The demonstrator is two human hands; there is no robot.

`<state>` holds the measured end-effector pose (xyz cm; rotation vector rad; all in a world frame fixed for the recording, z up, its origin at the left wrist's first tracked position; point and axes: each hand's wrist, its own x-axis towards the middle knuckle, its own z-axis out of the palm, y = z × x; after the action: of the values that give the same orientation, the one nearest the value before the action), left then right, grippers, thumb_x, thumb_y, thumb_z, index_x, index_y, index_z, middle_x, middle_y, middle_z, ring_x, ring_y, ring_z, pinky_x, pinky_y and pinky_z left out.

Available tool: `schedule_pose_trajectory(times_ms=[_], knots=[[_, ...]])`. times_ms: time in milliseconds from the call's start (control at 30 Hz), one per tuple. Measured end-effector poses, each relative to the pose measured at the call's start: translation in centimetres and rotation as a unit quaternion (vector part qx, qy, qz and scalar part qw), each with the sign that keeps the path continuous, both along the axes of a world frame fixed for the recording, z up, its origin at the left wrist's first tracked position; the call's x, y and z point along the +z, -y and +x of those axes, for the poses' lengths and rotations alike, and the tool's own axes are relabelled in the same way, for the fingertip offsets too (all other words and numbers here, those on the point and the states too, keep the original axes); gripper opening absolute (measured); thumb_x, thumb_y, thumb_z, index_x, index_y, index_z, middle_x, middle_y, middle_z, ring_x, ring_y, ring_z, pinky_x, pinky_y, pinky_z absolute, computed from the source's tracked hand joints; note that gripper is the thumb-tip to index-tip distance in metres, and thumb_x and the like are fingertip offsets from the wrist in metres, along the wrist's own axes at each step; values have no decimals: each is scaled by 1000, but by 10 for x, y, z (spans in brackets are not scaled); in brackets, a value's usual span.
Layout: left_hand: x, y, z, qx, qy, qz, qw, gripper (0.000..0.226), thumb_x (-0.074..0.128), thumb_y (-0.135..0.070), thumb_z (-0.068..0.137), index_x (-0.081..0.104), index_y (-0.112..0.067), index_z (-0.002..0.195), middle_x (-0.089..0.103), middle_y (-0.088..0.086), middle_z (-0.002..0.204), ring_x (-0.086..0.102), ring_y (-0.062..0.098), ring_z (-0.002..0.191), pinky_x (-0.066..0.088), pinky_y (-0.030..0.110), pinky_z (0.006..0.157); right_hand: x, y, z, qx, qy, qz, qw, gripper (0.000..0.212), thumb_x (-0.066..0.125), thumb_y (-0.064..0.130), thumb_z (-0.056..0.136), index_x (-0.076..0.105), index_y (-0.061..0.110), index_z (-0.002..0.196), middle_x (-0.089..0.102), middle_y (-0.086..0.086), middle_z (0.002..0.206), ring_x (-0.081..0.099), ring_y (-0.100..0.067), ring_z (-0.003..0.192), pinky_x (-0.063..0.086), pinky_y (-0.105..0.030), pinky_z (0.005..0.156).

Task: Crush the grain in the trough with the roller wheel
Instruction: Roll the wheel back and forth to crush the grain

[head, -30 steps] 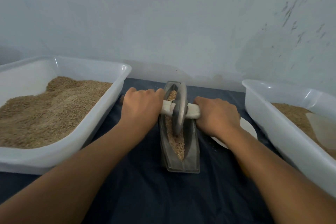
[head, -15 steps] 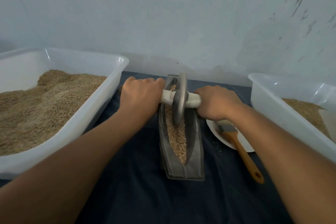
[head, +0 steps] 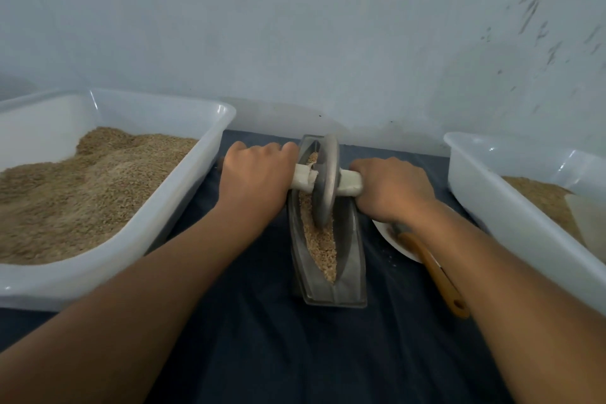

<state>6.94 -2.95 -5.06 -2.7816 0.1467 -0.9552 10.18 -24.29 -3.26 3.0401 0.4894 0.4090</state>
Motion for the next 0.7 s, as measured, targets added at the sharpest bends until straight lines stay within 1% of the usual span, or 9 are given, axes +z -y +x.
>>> schedule_pose_trajectory(times_ms=[200, 367, 433, 567, 700], knots=[[-1, 2, -22, -5, 7, -10, 1000, 32, 66, -17, 80, 36, -23, 89, 44, -6, 75, 40, 16, 59, 32, 34, 64, -12, 0, -24, -29, 88, 18, 996, 11, 55, 37, 80, 44, 32, 81, 49, 9, 62, 40, -11, 53, 21, -27, 48], [2, 5, -35, -16, 0, -11, 1000, 40, 67, -15, 78, 29, -23, 89, 39, -5, 76, 39, 17, 63, 33, 34, 68, -23, 0, -47, -48, 172, 16, 984, 18, 59, 32, 79, 42, 28, 80, 39, 9, 55, 30, -10, 46, 14, -26, 47], [2, 5, -41, -19, 3, -15, 1000, 41, 67, -14, 78, 29, -24, 89, 39, -6, 76, 40, 17, 63, 34, 34, 69, -23, -1, -54, -48, 184, 14, 982, 21, 62, 29, 78, 40, 28, 77, 37, 9, 54, 28, -12, 45, 13, -26, 47], [-1, 5, -48, -18, 7, -19, 1000, 40, 65, -14, 79, 28, -24, 89, 37, -7, 75, 39, 16, 62, 32, 33, 67, -20, -2, -62, -44, 205, -1, 978, 26, 66, 27, 74, 41, 28, 74, 32, 11, 52, 18, -5, 44, 4, -27, 50], [-1, 5, -50, -14, 3, -17, 1000, 40, 67, -16, 79, 29, -25, 90, 41, -7, 76, 40, 16, 64, 31, 33, 68, -22, -1, -62, -47, 202, 4, 978, 29, 67, 26, 73, 39, 29, 75, 34, 11, 53, 21, -8, 44, 6, -27, 49]])
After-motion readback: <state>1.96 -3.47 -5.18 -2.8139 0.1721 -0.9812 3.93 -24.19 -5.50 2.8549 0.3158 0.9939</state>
